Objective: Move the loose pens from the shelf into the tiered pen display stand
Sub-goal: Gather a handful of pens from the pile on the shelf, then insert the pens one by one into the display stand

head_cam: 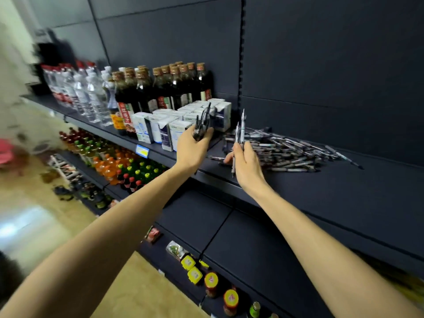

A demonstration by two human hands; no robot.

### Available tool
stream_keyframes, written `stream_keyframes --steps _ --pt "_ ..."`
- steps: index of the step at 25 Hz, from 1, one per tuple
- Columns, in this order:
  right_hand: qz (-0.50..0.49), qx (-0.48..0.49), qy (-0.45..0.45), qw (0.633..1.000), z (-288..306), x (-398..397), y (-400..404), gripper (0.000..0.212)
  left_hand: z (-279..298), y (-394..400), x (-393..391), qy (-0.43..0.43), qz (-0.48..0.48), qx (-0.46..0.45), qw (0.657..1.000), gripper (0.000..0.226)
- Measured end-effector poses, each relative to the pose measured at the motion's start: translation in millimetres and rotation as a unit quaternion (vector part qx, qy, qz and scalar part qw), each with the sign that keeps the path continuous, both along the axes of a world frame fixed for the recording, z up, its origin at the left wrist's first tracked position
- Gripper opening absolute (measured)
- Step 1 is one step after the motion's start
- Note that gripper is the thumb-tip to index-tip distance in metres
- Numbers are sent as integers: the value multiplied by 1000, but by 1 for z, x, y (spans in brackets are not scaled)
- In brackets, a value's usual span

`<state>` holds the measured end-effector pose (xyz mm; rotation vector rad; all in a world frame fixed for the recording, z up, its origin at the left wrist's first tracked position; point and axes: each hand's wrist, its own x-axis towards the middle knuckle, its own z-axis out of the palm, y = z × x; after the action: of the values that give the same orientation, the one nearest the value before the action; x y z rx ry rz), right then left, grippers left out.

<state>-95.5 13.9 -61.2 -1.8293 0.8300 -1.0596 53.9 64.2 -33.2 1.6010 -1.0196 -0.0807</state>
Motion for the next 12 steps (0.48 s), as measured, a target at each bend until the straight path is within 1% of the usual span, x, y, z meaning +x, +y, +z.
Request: stream_keyframes --steps 1,3,5,9,12 --pt "22 -10 0 1000 -2 14 8 29 -3 12 13 8 23 1 1000 35" --pt "64 -20 -4 998 -12 45 26 27 -12 38 40 22 68 1 997 48" --pt "102 -14 -8 995 -26 73 45 27 -20 64 62 29 111 -12 993 57" --pt "168 -5 12 986 -45 140 84 32 -36 116 122 44 185 -4 982 49" --pt "192 -9 23 981 -49 197 106 31 -44 145 176 75 211 -18 974 48"
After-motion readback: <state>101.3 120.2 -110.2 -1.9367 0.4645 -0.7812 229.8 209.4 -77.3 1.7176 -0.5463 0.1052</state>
